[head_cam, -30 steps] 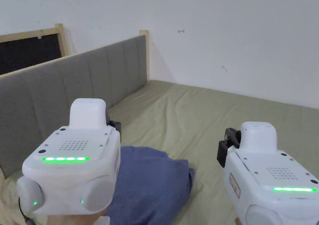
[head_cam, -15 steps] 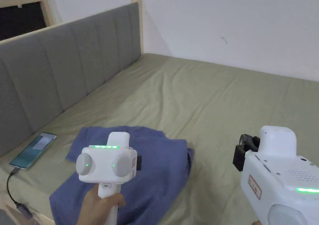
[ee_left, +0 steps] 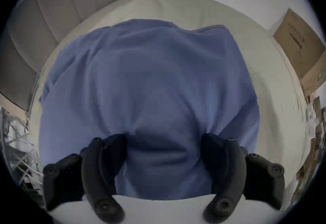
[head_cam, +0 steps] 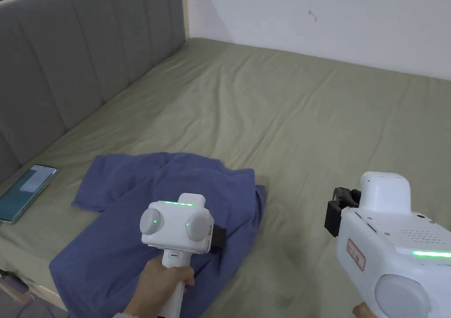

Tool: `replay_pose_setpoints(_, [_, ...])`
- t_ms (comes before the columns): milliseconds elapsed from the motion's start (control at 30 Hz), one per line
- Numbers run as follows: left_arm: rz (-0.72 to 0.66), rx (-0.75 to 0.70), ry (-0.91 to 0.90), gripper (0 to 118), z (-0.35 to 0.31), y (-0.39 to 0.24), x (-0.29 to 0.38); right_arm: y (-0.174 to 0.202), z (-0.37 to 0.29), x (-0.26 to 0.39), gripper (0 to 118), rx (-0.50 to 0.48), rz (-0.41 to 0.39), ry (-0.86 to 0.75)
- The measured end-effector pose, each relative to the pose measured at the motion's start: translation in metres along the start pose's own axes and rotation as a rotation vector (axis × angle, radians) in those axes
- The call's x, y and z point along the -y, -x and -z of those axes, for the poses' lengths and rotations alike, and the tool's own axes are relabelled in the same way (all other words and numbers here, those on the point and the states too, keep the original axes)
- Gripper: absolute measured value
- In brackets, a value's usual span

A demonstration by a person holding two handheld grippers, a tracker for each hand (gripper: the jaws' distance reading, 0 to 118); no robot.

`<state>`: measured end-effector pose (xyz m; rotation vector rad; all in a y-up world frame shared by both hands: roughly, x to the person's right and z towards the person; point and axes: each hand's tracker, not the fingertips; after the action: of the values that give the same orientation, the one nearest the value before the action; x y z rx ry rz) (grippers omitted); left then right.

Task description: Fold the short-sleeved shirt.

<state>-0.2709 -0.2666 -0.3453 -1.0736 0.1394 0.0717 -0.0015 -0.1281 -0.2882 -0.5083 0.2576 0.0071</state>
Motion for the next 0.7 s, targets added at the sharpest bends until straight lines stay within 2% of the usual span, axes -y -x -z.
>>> replay_pose_setpoints(33, [-0.019, -0.004, 0.004, 57, -0.007, 0.0, -0.002, 0.001, -0.001, 0.0, 0, -0.002, 0.001, 0.004])
replay_pose_setpoints(67, [-0.018, -0.016, -0.012, 22, -0.013, 0.0, -0.004, 0.0, -0.001, 0.001, 0, 0.0, 0.002, 0.005])
replay_pose_setpoints(100, [-0.026, -0.045, -0.03, 2, -0.015, 0.005, -0.004, -0.001, -0.001, 0.002, 0, 0.002, 0.007, 0.007])
replay_pose_setpoints(167, [-0.081, -0.086, -0.01, 2, -0.013, 0.015, -0.007, -0.006, 0.0, 0.003, 0, 0.003, 0.027, 0.016])
replay_pose_setpoints(200, [-0.116, 0.01, 0.017, 2, -0.01, 0.021, -0.007, -0.007, 0.0, 0.003, 0, 0.002, 0.037, 0.019])
replay_pose_setpoints(367, [-0.208, 0.066, 0.018, 2, -0.015, 0.037, -0.014, -0.017, -0.003, 0.006, 0, 0.022, 0.056, 0.021])
replay_pose_setpoints(533, [-0.411, 0.286, -0.04, 2, -0.038, 0.061, -0.03, -0.032, -0.01, 0.005, 0, 0.031, 0.095, 0.016])
replay_pose_setpoints(600, [-0.392, 0.275, -0.063, 2, -0.052, 0.054, -0.044, -0.038, -0.013, 0.004, 0, 0.049, 0.105, 0.007])
replay_pose_setpoints(633, [-0.327, 0.245, -0.086, 2, -0.057, 0.046, -0.055, -0.043, -0.016, 0.003, 0, 0.056, 0.114, 0.002])
replay_pose_setpoints(700, [-0.28, 0.255, -0.108, 2, -0.071, 0.026, -0.071, -0.052, -0.023, 0.0, 0, 0.07, 0.137, -0.017])
